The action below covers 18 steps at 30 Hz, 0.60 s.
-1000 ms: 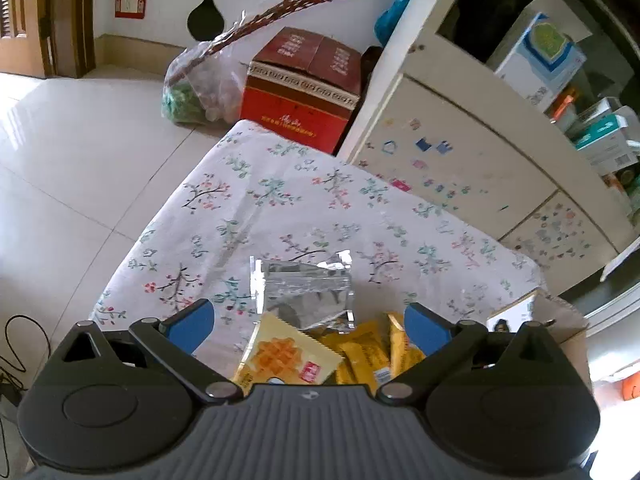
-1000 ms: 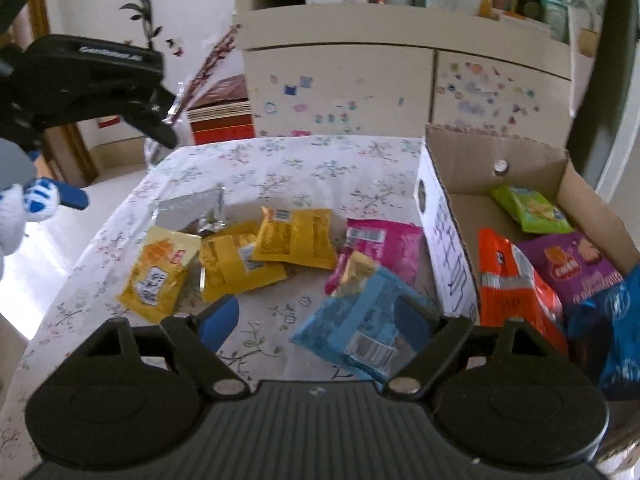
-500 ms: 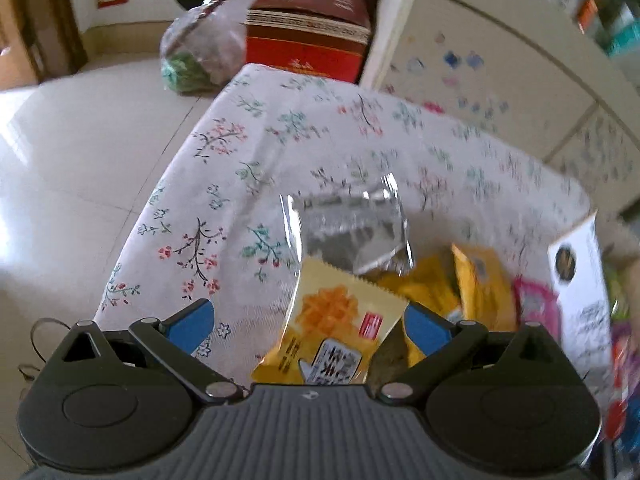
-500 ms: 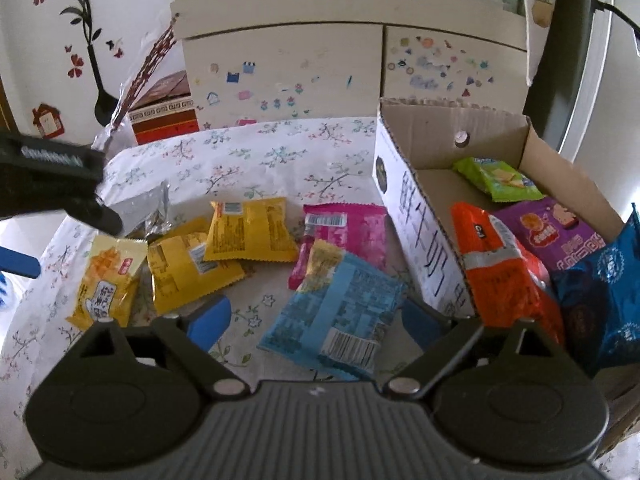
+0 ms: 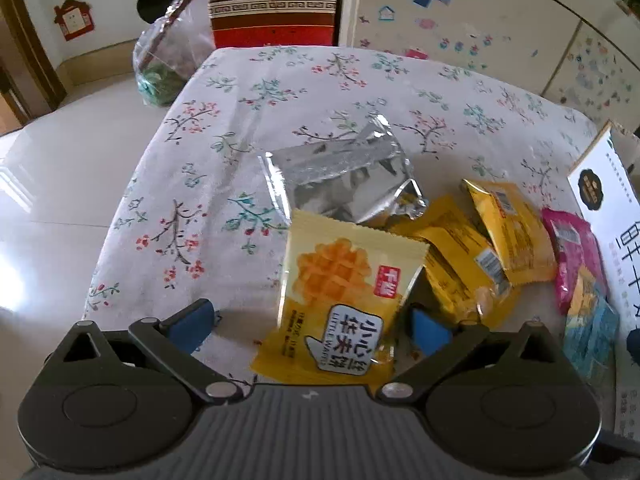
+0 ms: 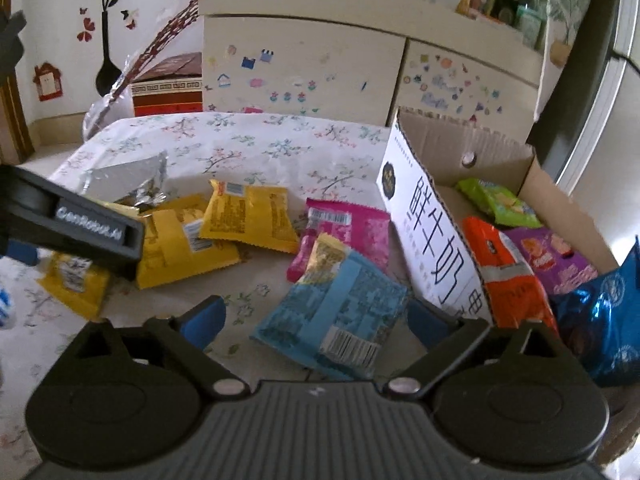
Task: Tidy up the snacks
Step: 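Lower the left gripper onto the yellow waffle packet while the right gripper lowers onto the blue-and-yellow packet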
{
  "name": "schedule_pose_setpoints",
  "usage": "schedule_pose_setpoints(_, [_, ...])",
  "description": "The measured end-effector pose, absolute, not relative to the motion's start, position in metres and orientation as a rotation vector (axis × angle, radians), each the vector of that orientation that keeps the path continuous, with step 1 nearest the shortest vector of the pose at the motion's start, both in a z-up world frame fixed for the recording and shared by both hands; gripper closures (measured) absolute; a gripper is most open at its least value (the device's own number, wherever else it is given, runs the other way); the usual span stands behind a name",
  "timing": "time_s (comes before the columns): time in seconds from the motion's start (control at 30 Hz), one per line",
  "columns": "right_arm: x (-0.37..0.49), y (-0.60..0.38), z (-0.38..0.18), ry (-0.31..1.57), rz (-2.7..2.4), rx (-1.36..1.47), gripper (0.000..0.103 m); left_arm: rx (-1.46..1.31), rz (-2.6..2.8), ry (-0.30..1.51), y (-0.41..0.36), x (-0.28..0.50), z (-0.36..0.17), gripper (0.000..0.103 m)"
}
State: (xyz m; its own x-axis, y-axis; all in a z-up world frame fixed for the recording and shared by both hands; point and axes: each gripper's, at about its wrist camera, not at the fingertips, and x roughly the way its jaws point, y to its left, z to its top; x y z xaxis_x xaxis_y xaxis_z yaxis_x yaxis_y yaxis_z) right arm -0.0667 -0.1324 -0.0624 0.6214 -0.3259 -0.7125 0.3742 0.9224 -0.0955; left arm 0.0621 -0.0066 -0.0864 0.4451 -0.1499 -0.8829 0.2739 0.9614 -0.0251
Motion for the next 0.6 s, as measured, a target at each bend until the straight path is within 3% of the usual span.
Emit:
schedule_pose_setpoints(0.1, [-0.058,-0.125,-0.071,0.83,-0.455,-0.002,0.001,0.125,-0.228,1.08,-0.001,0.063,-0.087,0.0])
schedule_pose_setpoints(0.6, [-0.066,-0.12,-0.056,0.836,-0.322,0.205,0.001,0.087,-0.18,1.102,0.008,0.071,-0.086,0.0])
